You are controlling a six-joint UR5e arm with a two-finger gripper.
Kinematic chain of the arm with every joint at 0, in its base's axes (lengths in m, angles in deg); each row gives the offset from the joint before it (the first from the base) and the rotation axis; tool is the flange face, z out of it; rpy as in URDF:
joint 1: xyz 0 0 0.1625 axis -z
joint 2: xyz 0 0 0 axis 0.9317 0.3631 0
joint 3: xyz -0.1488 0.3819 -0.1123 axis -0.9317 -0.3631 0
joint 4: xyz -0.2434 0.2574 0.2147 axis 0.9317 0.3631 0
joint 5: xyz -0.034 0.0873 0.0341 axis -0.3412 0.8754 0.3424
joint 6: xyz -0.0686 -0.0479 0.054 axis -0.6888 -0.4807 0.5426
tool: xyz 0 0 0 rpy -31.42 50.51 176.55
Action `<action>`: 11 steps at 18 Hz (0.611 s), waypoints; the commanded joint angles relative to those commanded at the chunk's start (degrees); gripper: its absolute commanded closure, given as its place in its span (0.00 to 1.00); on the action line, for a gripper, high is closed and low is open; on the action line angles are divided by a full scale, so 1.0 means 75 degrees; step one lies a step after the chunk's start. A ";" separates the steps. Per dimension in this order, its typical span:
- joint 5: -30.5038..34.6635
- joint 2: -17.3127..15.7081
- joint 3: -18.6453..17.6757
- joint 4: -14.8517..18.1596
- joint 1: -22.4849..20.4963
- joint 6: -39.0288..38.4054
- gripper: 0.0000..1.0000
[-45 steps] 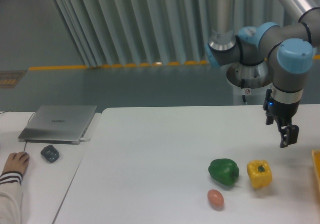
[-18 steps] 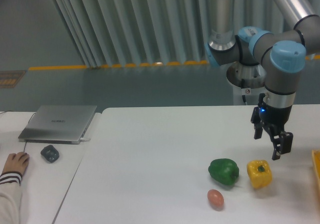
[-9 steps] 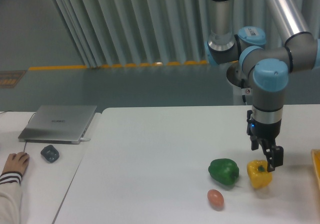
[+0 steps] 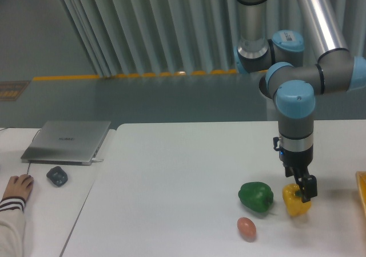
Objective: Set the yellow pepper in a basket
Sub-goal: 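Lower the gripper around the yellow bell pepper, then close the gripper on the yellow bell pepper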
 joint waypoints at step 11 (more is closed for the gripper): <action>0.0317 0.0199 -0.0012 -0.0070 0.0129 -0.0164 0.00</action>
